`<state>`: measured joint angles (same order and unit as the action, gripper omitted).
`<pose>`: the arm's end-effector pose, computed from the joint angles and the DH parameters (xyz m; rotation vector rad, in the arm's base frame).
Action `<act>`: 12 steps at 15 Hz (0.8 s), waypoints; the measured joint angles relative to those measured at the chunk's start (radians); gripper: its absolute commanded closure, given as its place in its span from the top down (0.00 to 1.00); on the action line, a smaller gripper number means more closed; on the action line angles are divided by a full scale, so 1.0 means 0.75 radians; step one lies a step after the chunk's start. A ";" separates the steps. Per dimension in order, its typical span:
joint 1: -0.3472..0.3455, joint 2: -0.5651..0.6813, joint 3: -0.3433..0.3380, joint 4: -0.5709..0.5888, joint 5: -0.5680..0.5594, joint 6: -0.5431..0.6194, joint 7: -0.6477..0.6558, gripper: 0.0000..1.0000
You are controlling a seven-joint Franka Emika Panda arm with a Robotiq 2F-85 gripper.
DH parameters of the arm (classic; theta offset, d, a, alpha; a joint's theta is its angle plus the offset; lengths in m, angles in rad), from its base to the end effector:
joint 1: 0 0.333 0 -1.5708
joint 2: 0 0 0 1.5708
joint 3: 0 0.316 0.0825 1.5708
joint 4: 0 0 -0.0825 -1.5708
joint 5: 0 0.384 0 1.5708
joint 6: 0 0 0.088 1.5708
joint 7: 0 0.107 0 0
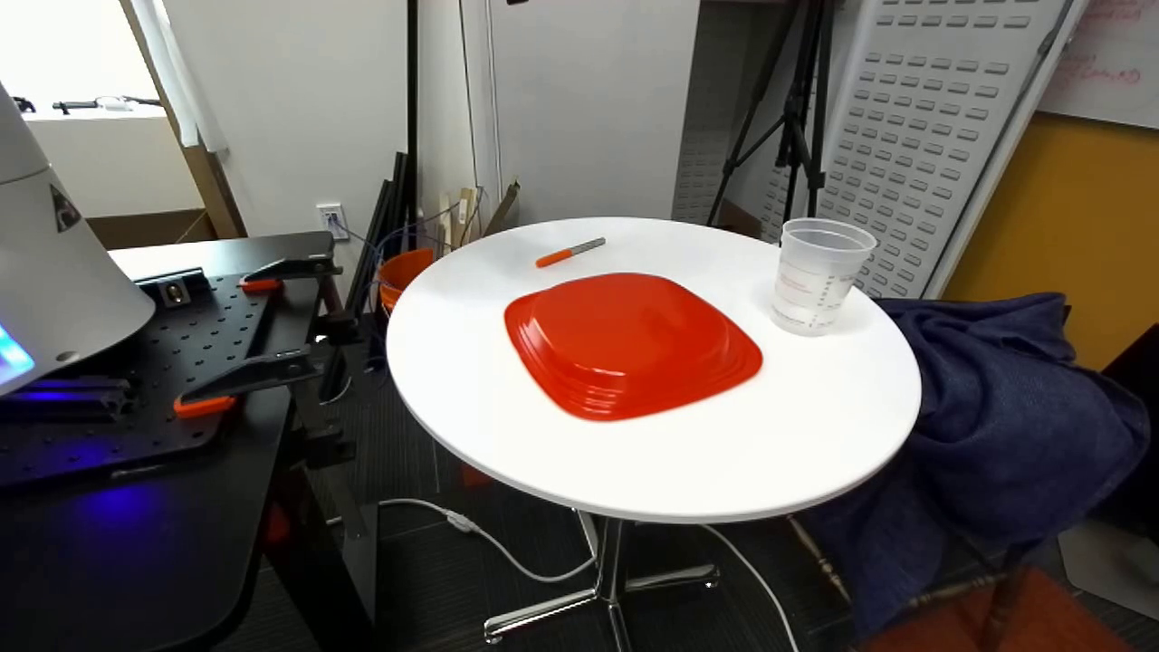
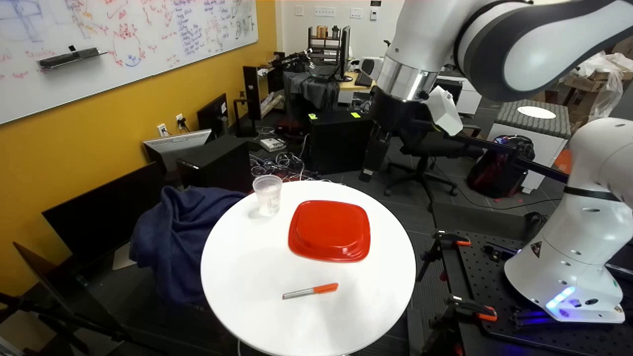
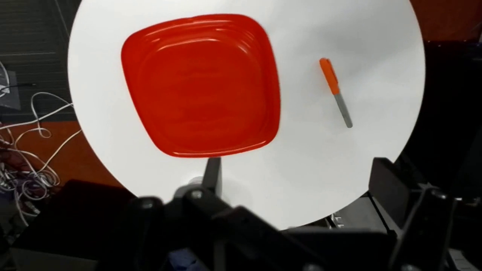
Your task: Move the pen to the right
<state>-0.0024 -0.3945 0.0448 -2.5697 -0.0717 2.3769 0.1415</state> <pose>0.4249 0.0173 0.4188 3.0707 -0.0830 0.3184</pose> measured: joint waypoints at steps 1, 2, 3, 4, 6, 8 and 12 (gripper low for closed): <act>-0.003 0.027 0.000 0.001 -0.038 0.027 -0.002 1.00; -0.004 0.055 0.000 0.003 -0.070 0.052 -0.004 1.00; -0.004 0.081 0.000 0.007 -0.097 0.074 -0.009 1.00; -0.004 0.107 0.000 0.013 -0.112 0.093 -0.027 1.00; -0.003 0.156 -0.001 0.029 -0.119 0.139 -0.083 1.00; -0.001 0.205 -0.002 0.050 -0.119 0.188 -0.147 1.00; 0.027 0.301 -0.002 0.095 -0.099 0.272 -0.287 1.00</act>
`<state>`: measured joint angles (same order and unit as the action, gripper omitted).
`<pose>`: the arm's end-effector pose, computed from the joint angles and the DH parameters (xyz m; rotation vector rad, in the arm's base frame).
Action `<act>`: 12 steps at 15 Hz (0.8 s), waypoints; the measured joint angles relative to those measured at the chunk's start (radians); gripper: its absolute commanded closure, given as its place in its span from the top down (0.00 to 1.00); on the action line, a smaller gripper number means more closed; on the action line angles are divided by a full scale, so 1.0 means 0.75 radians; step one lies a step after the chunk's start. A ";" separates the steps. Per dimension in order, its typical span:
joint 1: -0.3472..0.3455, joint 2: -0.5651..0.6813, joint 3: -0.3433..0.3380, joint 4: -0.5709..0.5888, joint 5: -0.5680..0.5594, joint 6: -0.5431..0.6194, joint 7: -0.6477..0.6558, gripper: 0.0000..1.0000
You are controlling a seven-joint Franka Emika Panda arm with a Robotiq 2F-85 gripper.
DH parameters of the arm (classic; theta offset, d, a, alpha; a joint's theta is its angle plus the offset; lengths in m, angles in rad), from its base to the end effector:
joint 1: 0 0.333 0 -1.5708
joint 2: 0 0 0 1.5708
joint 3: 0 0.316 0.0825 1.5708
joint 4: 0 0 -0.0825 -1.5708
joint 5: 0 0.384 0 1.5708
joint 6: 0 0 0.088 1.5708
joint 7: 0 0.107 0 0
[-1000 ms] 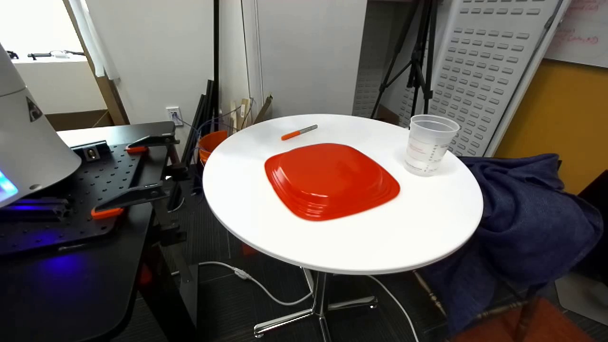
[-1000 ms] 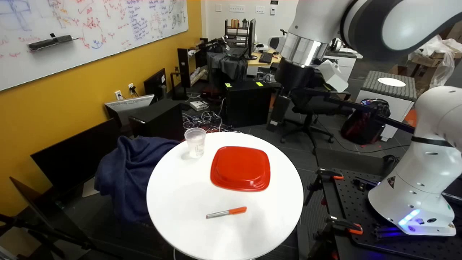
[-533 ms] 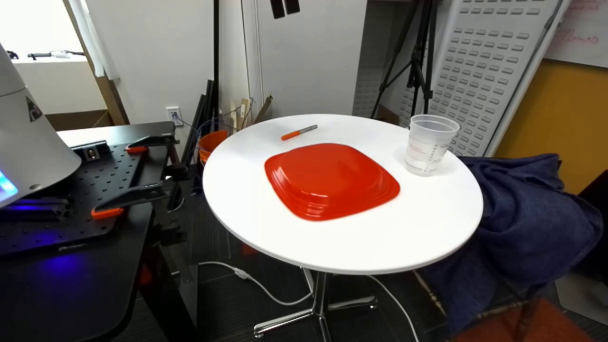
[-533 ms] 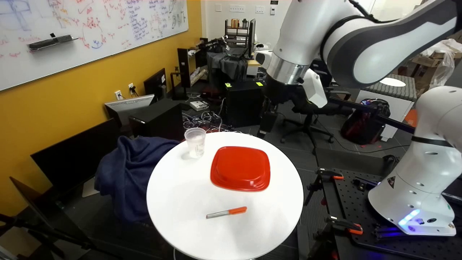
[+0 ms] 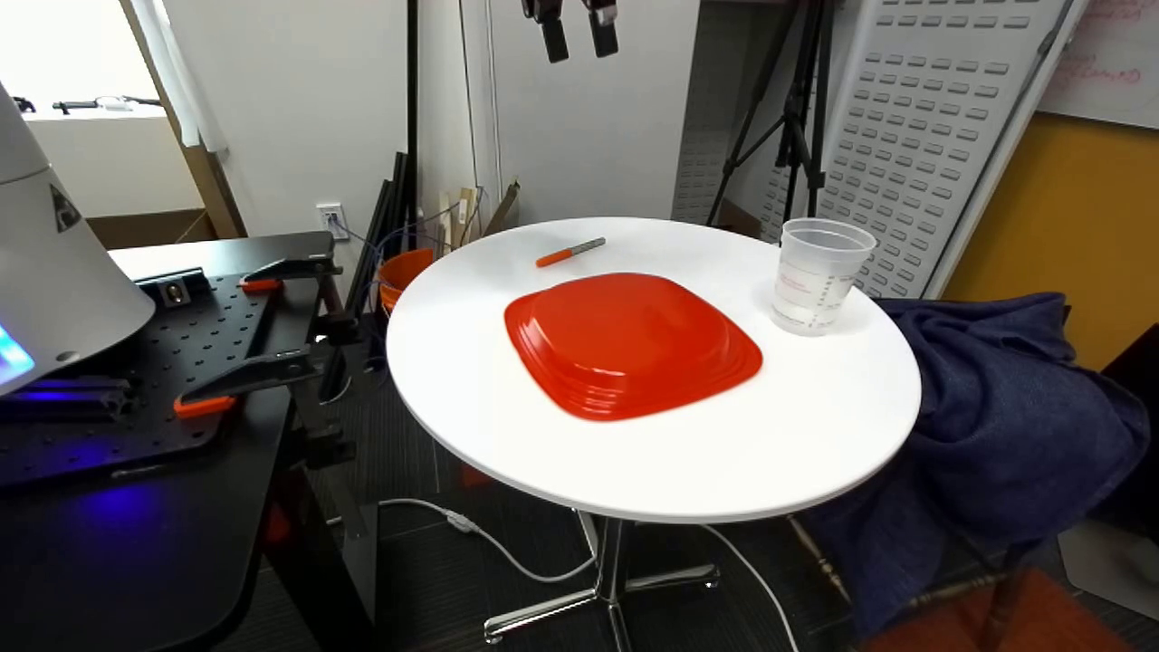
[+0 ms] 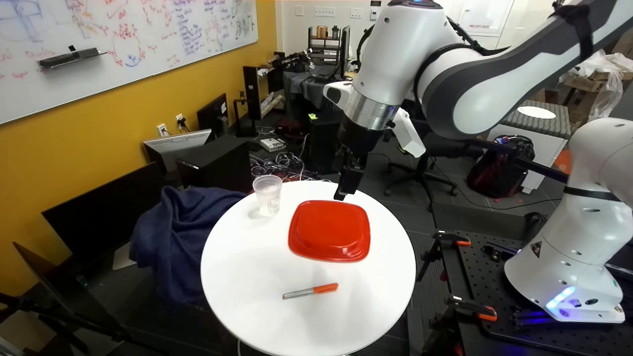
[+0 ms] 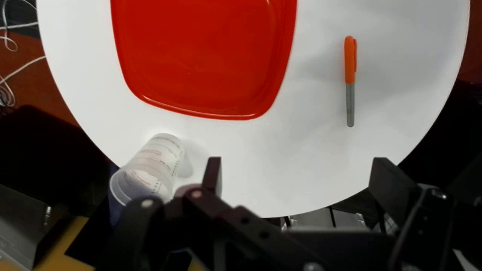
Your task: Move the pen to the right
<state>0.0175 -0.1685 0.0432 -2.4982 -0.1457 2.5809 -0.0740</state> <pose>0.4744 0.0314 0.3720 2.9935 0.3742 0.3784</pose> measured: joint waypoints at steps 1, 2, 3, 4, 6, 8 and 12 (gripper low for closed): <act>0.014 0.023 0.000 0.011 0.014 0.015 -0.035 1.00; 0.029 0.047 0.001 0.025 0.029 0.024 -0.068 1.00; 0.045 0.070 0.002 0.039 0.046 0.031 -0.099 1.00; 0.061 0.095 0.004 0.055 0.065 0.033 -0.127 1.00; 0.087 0.148 0.011 0.092 0.097 0.033 -0.170 1.00; 0.098 0.209 0.026 0.130 0.123 0.033 -0.203 1.00; 0.099 0.344 0.045 0.209 0.132 0.033 -0.236 1.00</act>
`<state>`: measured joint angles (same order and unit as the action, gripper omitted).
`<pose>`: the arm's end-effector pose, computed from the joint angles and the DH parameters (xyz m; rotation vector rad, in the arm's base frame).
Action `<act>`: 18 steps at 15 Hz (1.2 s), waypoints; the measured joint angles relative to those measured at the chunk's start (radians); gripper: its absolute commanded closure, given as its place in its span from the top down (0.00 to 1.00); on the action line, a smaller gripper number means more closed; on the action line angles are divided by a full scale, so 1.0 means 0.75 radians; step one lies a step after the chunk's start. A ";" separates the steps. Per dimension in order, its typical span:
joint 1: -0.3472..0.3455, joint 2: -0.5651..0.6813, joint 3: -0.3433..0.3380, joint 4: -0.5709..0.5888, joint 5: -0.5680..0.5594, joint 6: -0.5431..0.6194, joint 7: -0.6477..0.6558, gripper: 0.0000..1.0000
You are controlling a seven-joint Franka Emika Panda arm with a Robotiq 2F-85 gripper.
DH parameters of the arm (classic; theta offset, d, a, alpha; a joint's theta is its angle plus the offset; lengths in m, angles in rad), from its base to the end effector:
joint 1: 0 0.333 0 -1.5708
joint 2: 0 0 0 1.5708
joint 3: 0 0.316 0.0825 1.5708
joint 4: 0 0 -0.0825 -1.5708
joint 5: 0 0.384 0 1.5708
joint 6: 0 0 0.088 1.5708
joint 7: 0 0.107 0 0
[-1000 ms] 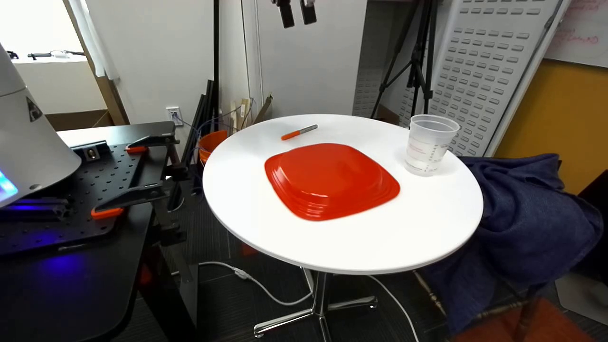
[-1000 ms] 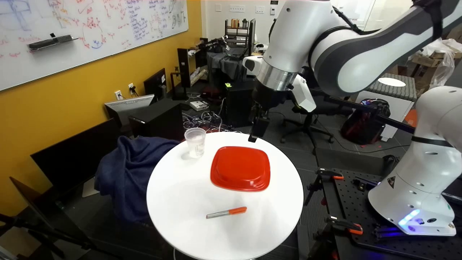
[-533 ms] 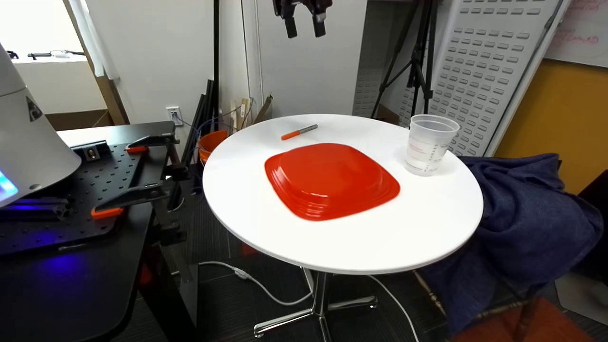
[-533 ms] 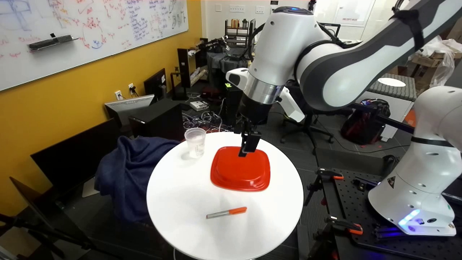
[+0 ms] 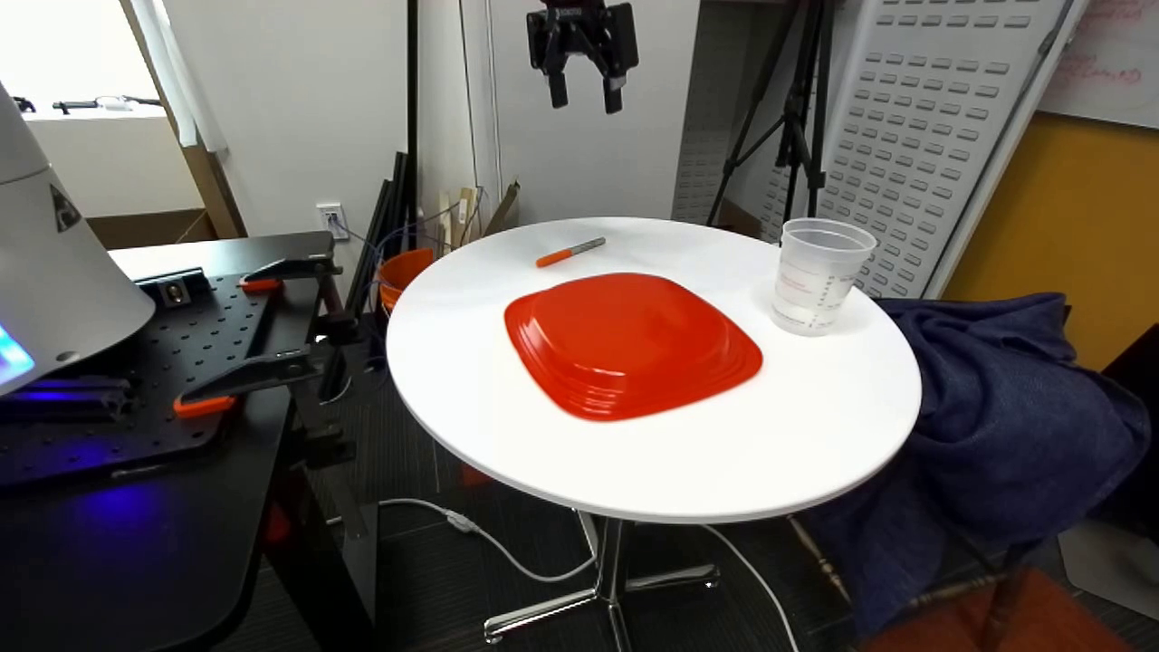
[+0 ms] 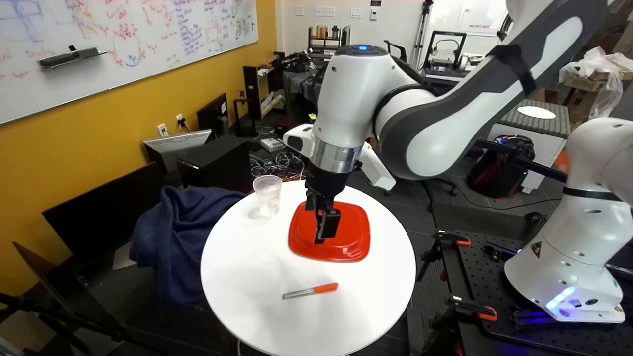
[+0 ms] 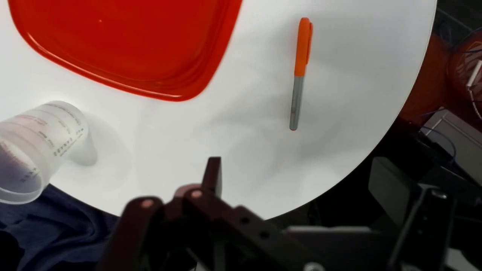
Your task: Move the pen to the right
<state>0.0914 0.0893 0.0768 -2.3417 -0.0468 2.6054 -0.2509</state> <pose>0.5210 0.0894 0.3132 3.0217 0.7017 0.2702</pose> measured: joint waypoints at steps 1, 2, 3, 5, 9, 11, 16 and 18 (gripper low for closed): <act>0.000 0.032 0.002 0.019 -0.003 0.000 0.000 1.00; 0.000 0.061 0.002 0.037 -0.009 0.000 0.000 1.00; 0.000 0.085 0.002 0.052 -0.012 0.000 0.000 1.00; 0.000 0.112 0.002 0.071 -0.013 0.000 0.000 1.00; 0.000 0.115 0.003 0.076 -0.013 0.000 0.000 1.00; -0.002 0.119 0.003 0.074 -0.011 0.000 0.000 1.00; -0.010 0.164 0.003 0.068 -0.007 0.038 0.002 1.00; -0.013 0.196 0.003 0.067 -0.002 0.083 0.002 1.00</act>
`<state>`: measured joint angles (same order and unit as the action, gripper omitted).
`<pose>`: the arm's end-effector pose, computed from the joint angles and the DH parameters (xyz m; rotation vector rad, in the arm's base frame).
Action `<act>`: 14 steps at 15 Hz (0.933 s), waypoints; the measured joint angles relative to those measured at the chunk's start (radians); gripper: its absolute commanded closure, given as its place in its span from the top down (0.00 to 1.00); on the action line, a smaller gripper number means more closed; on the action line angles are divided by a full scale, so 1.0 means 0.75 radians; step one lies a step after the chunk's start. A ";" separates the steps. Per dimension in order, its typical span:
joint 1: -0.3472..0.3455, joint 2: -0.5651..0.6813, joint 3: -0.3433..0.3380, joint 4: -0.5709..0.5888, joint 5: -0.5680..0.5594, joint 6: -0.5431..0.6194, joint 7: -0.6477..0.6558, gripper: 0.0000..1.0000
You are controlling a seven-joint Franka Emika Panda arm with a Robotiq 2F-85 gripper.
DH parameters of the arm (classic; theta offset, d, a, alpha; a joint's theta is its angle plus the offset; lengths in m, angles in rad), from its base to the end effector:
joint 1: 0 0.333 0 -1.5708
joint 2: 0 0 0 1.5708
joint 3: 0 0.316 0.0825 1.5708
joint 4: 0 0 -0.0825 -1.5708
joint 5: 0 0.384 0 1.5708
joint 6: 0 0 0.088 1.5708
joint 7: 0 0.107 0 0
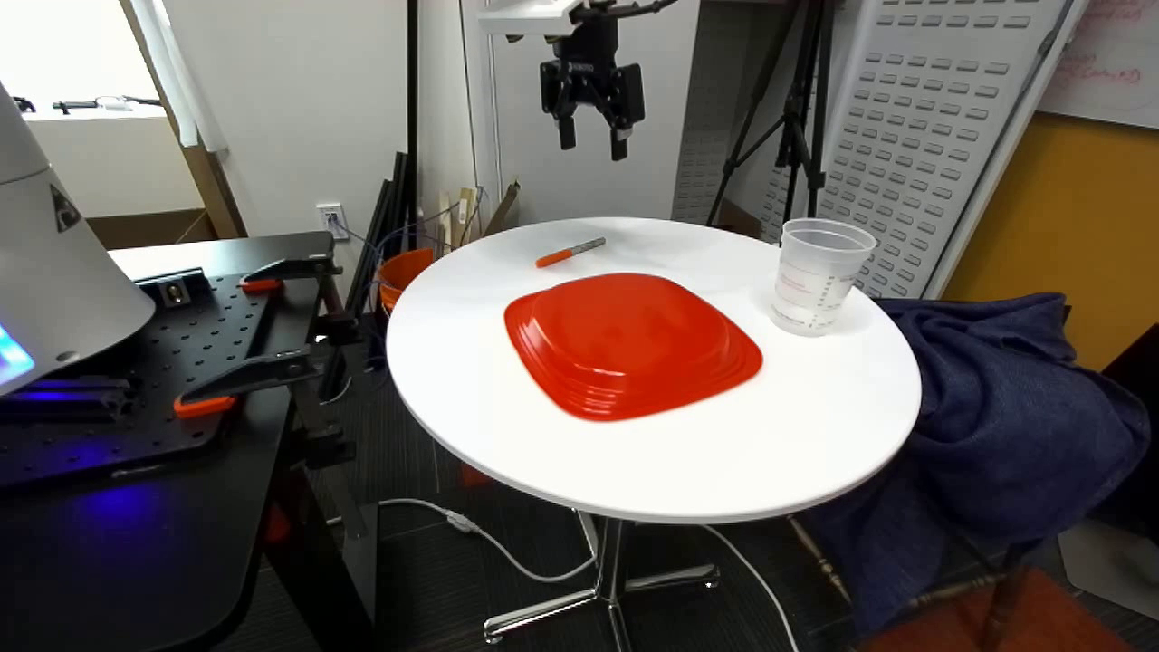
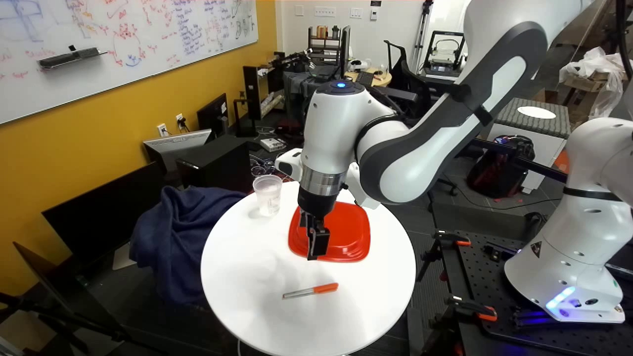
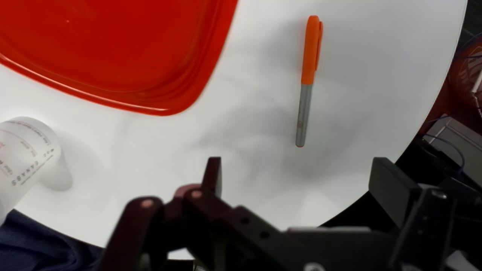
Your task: Move the pen to the right
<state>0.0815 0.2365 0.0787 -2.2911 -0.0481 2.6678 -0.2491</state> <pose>0.5378 0.0885 0.2613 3.0433 0.6918 0.2201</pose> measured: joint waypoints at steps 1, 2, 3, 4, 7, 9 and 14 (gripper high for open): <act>-0.003 0.018 0.001 0.000 0.005 0.026 0.000 1.00; -0.008 0.036 0.003 0.000 0.014 0.053 0.000 1.00; -0.014 0.055 0.008 0.000 0.027 0.076 0.000 1.00; -0.022 0.073 0.016 0.001 0.045 0.096 -0.001 1.00; -0.052 0.122 0.050 0.005 0.098 0.112 -0.002 1.00; -0.073 0.149 0.077 0.012 0.126 0.112 -0.003 1.00; -0.122 0.225 0.136 0.059 0.166 0.112 -0.006 1.00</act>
<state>-0.0100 0.4050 0.1806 -2.2469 0.0765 2.7518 -0.2533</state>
